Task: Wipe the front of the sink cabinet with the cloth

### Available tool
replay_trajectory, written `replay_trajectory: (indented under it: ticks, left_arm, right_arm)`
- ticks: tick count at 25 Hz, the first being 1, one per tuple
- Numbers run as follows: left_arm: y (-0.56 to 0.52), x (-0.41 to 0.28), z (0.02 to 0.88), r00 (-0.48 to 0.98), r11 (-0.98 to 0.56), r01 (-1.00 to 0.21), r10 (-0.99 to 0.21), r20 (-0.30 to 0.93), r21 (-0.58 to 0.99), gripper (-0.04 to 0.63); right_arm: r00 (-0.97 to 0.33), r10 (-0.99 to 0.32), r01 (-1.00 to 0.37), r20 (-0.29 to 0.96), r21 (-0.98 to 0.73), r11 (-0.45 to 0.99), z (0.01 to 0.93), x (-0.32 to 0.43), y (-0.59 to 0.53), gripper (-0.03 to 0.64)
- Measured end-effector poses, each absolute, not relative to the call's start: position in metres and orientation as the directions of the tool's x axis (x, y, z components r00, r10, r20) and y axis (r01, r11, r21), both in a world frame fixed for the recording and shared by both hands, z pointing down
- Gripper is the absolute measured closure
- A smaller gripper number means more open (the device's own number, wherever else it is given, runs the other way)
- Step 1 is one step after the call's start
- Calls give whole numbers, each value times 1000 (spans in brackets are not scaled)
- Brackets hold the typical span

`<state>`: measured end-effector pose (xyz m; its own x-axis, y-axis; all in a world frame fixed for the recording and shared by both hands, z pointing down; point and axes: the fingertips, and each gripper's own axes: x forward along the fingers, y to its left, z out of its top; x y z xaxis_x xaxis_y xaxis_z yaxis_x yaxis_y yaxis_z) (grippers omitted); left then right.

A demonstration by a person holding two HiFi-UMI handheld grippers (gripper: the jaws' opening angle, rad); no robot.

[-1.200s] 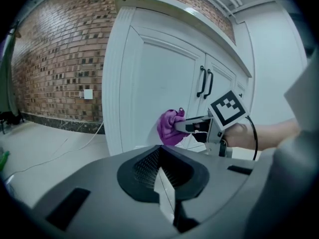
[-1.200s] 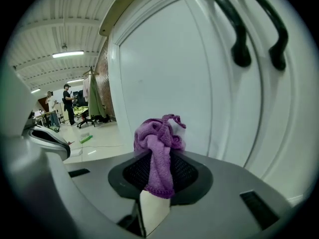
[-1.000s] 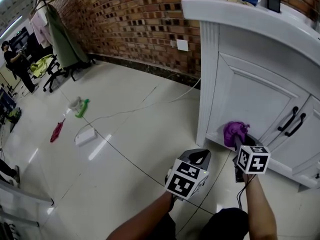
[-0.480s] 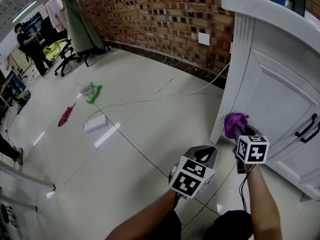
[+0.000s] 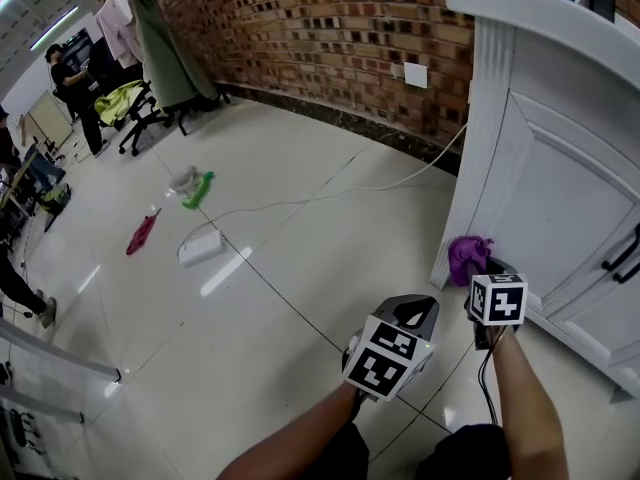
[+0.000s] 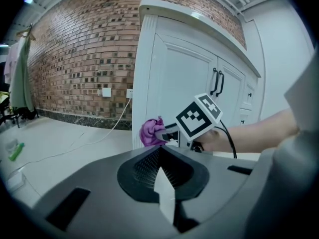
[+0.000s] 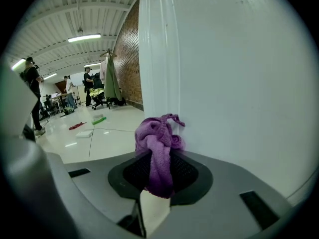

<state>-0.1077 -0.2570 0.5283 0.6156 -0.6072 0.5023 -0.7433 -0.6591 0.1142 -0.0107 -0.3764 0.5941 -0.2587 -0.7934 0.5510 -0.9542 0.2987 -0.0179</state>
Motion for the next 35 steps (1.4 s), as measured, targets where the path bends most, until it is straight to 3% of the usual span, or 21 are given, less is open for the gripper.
replay_trajectory:
  ticks: [11, 35]
  left_arm:
    - [-254, -88, 535, 639, -697, -709, -570, 517, 108, 591]
    - [-225, -4, 535, 740, -815, -566, -436, 512, 125, 591]
  right_arm:
    - [-176, -832, -975, 527, 20, 219, 584, 49, -344, 522]
    - [88, -842, -995, 531, 4, -102, 589, 211, -231, 522]
